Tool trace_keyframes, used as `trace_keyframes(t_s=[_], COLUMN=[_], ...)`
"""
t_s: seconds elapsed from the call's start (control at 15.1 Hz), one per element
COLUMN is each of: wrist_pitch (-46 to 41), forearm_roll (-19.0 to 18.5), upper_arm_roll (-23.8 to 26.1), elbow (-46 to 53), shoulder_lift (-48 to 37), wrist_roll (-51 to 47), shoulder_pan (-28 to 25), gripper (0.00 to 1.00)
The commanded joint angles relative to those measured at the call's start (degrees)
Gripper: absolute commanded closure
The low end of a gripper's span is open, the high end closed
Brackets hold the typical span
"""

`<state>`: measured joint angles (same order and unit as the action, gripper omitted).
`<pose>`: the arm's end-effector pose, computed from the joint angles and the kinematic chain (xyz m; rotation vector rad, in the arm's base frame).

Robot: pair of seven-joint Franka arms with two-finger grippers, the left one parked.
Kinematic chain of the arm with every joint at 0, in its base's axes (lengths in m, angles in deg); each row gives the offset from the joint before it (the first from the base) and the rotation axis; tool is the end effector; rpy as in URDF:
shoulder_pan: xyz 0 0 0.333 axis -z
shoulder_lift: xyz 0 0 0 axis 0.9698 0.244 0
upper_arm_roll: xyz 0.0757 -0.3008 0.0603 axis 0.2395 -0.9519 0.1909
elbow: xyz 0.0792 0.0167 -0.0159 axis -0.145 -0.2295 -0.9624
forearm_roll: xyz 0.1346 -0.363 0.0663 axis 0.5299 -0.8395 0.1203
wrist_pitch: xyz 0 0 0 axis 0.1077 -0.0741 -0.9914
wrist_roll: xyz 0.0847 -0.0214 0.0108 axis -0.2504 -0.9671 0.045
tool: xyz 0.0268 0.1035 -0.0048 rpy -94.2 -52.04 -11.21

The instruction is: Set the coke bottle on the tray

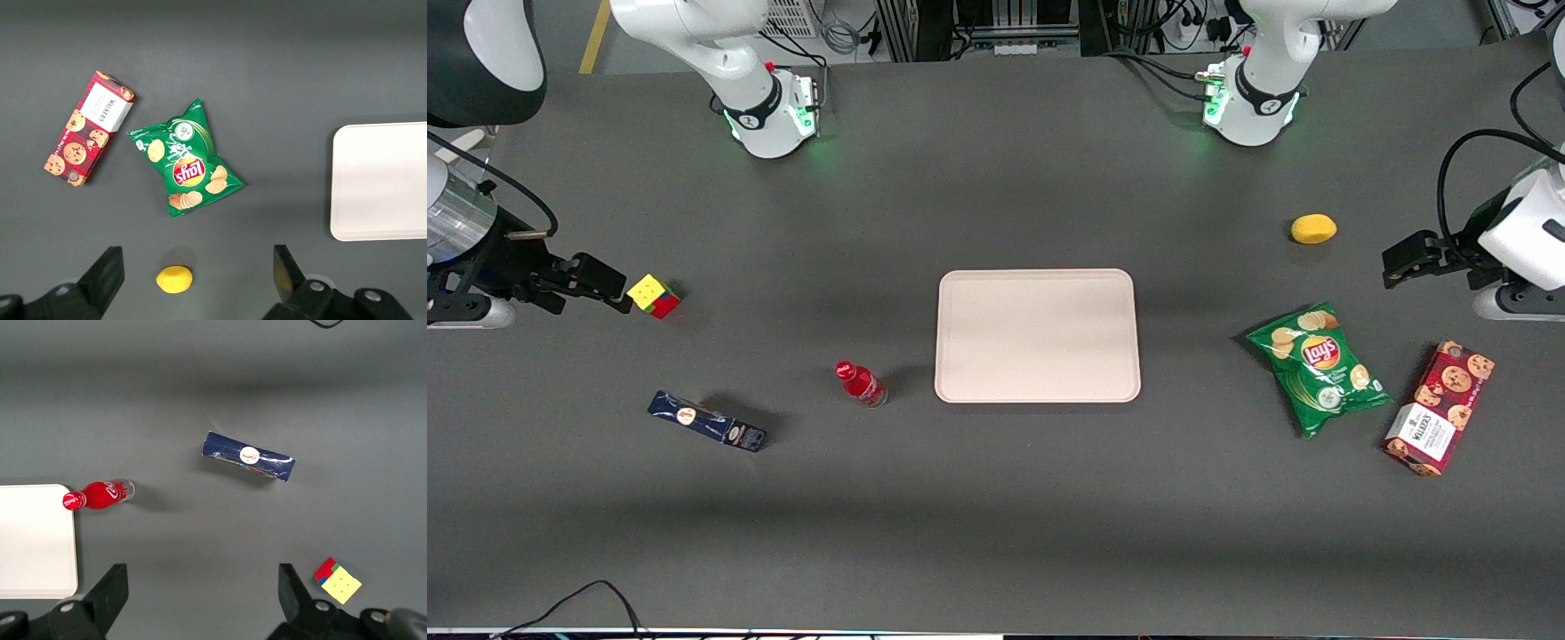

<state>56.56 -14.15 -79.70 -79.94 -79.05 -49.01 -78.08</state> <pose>0.5711 0.0160 0.5769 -3.0822 0.0902 -0.1337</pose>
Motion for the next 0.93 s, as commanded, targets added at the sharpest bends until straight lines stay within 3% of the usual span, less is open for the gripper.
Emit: trace_keyframes(t_s=[0.0, 0.86], wrist_pitch=[-1.58, -2.73], forearm_roll=[0.87, 0.96], upper_arm_roll=[-0.1, -0.1], elbow=[1.11, 1.81], shoulder_lift=[0.49, 0.67], wrist_roll=[1.58, 1.58], shoulder_pan=[0.45, -0.95], gripper=[0.0, 0.0])
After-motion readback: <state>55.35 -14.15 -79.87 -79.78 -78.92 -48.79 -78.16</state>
